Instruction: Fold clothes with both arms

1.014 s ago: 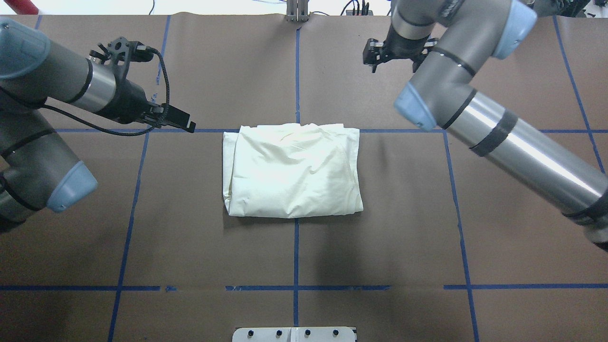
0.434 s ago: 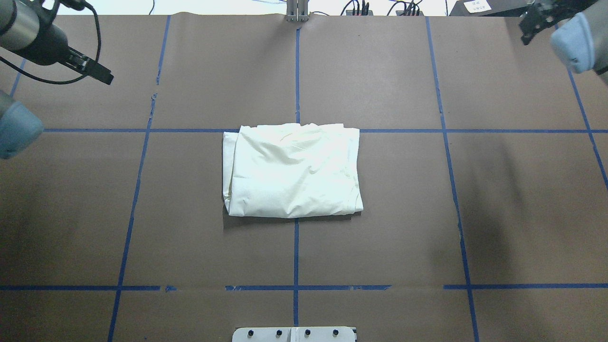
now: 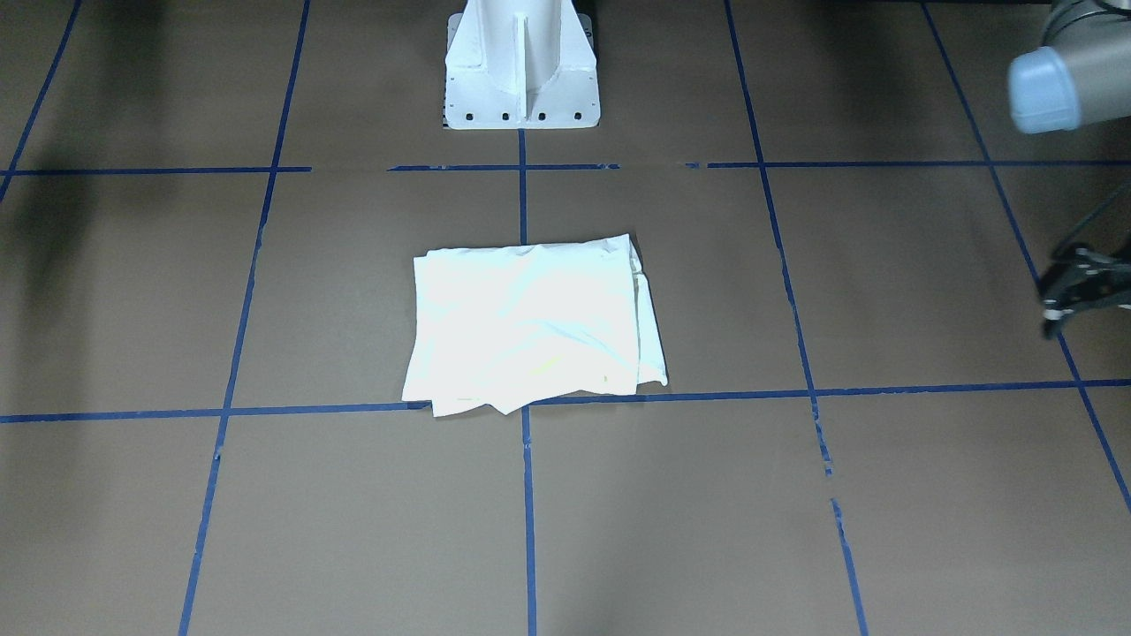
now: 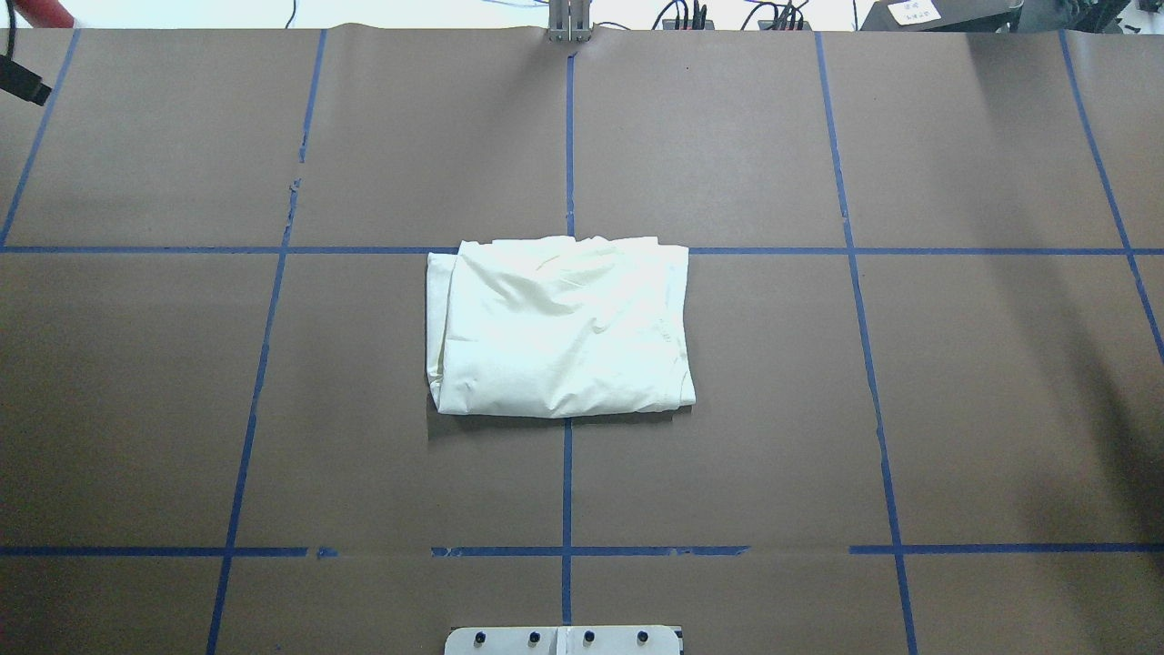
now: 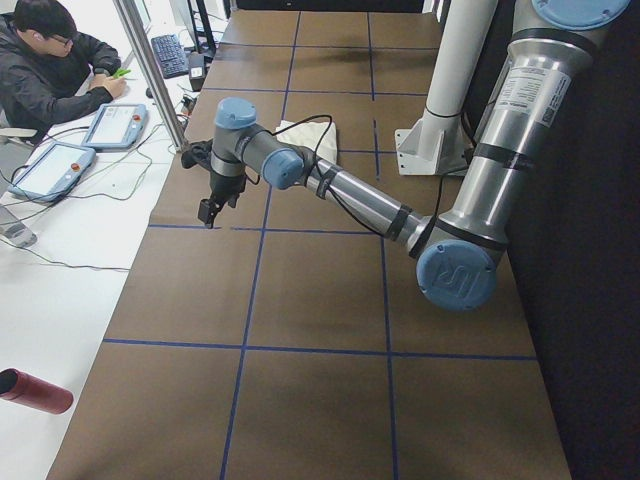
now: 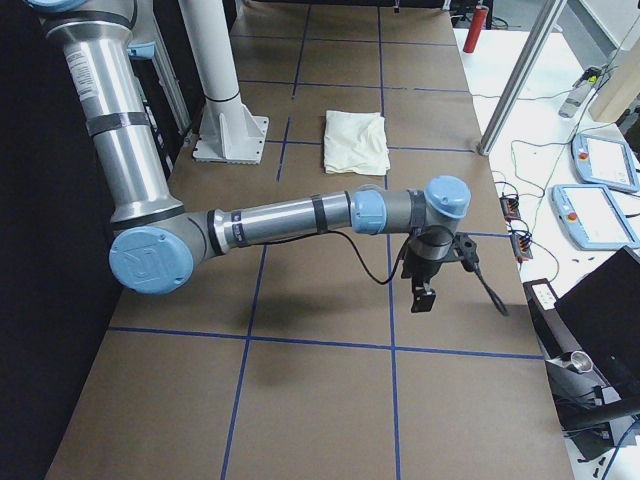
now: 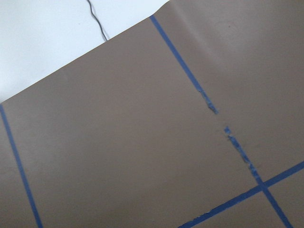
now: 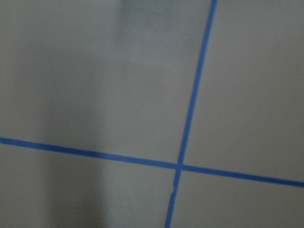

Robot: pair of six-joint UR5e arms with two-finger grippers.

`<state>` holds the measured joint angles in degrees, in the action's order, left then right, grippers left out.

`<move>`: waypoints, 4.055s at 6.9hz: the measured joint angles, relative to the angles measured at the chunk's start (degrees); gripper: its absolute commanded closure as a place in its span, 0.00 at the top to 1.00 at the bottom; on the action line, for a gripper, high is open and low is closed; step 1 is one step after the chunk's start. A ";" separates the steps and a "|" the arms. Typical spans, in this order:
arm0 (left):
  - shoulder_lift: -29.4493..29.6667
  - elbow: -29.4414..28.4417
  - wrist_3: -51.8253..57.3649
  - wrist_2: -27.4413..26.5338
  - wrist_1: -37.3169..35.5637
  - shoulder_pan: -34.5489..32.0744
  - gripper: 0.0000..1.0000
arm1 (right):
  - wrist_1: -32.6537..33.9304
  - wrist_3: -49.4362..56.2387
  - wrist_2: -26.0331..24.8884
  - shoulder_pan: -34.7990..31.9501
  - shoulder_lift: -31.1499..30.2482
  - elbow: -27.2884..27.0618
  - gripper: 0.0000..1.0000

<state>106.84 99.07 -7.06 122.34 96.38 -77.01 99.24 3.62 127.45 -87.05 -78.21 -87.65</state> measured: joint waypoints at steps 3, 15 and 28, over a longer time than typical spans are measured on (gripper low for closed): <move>-2.33 -4.09 7.18 6.62 -2.48 -7.80 1.00 | -0.52 0.26 0.34 -2.90 -9.00 -3.90 1.00; -8.13 -14.40 13.32 11.08 -8.84 -15.19 1.00 | -2.19 0.12 5.21 -3.16 -13.37 -9.55 1.00; -12.14 -8.78 13.43 8.18 -6.23 -14.95 1.00 | -2.27 -0.04 5.03 -3.21 -13.66 -7.63 1.00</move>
<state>94.70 90.29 6.37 130.53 90.15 -91.96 96.97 3.58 132.48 -90.26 -91.87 -95.28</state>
